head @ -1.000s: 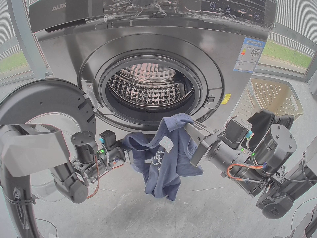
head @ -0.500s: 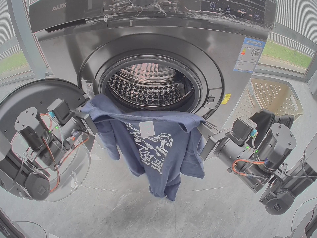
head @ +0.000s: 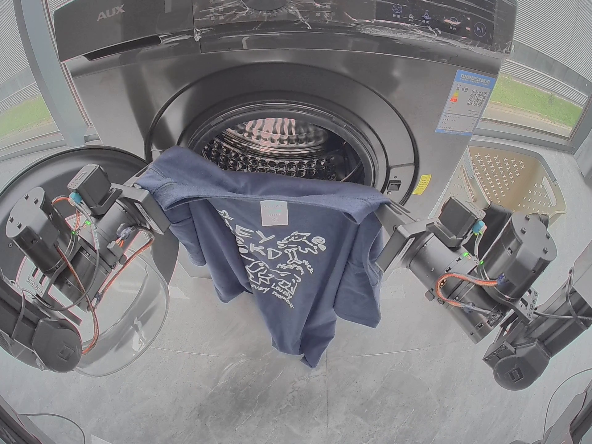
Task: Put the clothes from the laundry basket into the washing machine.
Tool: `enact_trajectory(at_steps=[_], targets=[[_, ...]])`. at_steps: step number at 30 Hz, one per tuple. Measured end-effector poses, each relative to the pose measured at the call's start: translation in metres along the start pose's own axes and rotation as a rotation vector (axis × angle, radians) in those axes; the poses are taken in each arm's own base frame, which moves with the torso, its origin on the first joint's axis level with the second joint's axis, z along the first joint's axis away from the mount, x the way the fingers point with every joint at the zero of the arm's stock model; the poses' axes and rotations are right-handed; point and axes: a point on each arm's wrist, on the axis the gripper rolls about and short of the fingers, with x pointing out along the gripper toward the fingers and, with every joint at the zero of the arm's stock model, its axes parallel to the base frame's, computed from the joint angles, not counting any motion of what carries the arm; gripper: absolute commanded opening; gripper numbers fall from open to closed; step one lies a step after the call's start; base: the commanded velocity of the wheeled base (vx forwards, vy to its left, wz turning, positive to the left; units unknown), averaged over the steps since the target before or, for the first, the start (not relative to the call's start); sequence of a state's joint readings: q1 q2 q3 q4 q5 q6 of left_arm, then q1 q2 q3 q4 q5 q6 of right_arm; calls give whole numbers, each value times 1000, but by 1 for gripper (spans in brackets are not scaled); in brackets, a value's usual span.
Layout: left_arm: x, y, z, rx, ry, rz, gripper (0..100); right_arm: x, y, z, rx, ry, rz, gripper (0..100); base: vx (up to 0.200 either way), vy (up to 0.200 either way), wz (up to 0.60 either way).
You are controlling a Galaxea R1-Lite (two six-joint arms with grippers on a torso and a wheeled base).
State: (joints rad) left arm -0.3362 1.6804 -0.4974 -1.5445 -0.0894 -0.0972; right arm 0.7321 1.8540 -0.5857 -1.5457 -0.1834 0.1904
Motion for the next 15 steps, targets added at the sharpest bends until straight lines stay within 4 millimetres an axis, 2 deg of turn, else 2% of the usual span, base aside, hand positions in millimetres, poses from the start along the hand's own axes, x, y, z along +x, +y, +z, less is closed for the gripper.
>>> enact_trajectory(at_steps=[7,15], targets=[[-2,-5,-1,-3,7,-17,0,3,2,13,8,-53,1,0,0,0,0],[-4,-7,-2,-5,15,-24,0,2,3,18,11,-70,-2,0,0,0,0]])
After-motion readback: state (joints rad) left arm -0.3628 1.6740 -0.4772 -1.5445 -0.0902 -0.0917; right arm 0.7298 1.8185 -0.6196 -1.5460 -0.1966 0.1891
